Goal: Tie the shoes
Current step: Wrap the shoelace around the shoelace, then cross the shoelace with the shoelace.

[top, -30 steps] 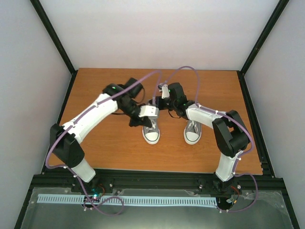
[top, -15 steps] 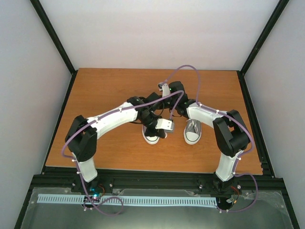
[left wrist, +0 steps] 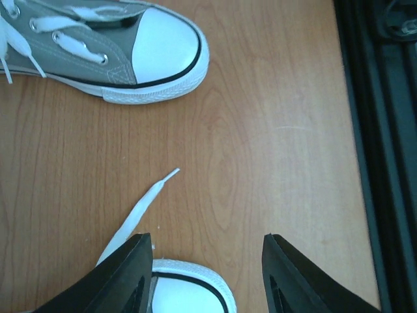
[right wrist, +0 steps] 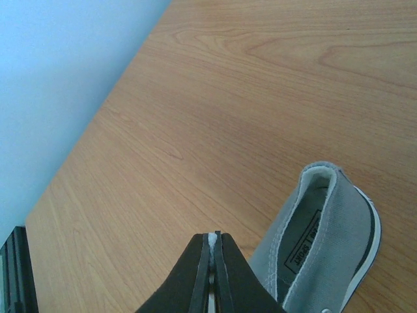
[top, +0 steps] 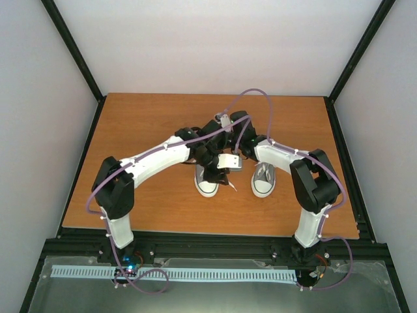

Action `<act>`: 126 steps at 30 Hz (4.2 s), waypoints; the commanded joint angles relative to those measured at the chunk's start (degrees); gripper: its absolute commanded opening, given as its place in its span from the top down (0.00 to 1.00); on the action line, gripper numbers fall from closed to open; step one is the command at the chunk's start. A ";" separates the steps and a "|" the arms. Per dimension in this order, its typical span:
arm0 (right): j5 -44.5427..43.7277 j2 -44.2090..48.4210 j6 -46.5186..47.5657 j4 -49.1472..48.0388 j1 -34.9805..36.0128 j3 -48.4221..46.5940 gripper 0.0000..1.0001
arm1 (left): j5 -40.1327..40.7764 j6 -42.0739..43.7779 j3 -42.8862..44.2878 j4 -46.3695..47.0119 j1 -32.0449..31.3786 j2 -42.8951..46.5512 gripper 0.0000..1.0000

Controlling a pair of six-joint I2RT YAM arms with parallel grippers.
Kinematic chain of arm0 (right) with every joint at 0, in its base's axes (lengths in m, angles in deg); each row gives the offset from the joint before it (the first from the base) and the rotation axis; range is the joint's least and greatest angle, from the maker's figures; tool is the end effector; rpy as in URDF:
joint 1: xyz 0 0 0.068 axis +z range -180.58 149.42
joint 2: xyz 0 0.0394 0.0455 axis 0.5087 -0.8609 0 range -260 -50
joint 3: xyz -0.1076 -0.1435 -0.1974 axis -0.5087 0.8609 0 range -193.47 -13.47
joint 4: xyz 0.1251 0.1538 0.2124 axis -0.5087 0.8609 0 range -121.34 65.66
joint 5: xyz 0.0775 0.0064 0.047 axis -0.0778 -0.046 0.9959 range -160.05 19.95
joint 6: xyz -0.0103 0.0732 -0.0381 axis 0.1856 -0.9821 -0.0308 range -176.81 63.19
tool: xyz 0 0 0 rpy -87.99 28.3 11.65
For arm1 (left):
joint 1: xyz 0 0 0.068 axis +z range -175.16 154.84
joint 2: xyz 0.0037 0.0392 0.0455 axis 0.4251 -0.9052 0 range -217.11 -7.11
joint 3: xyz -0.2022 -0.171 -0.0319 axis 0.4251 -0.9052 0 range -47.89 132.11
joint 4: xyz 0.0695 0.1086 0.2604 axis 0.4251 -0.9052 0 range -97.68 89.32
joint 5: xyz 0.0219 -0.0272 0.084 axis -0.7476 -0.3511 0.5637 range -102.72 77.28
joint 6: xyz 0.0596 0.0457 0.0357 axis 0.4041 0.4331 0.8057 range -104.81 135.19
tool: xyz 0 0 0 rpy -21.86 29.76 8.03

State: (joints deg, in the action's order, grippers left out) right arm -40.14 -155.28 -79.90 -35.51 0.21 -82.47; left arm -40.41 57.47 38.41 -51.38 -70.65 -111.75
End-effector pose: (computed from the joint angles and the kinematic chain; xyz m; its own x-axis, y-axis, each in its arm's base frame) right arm 0.3782 0.2674 0.1744 -0.7364 -0.0431 -0.6751 -0.5627 0.5930 0.5760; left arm 0.2671 -0.3200 0.2038 0.0189 0.8306 -0.5566 0.9938 -0.0765 -0.0804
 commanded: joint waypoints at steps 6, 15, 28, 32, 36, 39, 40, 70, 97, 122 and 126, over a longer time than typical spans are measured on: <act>2.75 -2.52 1.36 -0.37 -0.29 -2.89 0.97 | -11.48 5.24 4.36 -8.93 16.06 11.12 0.53; 6.19 -4.20 1.56 -0.09 -0.12 -4.91 0.97 | -6.67 3.01 -20.78 29.51 27.83 10.47 0.53; 6.56 -5.01 1.70 0.82 0.24 -6.81 0.94 | -16.42 1.32 -13.25 25.77 27.35 -0.68 0.46; 6.80 -5.01 1.03 0.16 0.24 -6.95 0.94 | -16.91 1.46 -12.06 24.72 26.34 -1.94 0.45; 6.59 -4.85 -0.05 -0.45 0.32 -6.86 0.94 | -15.58 -3.14 -8.83 26.11 25.81 -5.09 0.50; 6.22 -4.88 -0.20 -0.08 0.32 -6.77 0.92 | -16.37 -4.26 -7.82 25.42 25.76 -5.88 0.57; 6.15 -4.86 -0.20 0.05 0.33 -6.77 0.91 | -16.97 -4.09 -7.99 25.09 25.73 -5.80 0.61; 4.19 1.13 20.36 18.06 -1.44 -3.07 0.71 | -18.62 -13.87 -6.04 21.52 27.78 -7.66 0.99; 5.33 -4.28 19.93 15.10 -0.29 -4.84 0.96 | -21.01 -12.43 -4.61 18.84 27.79 -8.03 0.57; 2.74 0.12 22.48 17.70 -0.02 -1.77 0.97 | -15.29 -15.08 -1.43 18.15 28.44 -9.70 0.99; 3.36 -0.49 22.47 17.99 -0.02 -2.38 0.97 | -16.61 -12.37 -2.29 16.51 28.53 -9.48 0.88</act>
State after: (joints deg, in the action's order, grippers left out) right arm -36.94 -156.92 -58.35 -17.54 -0.01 -84.87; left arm -55.79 42.46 36.25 -33.08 -42.52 -122.03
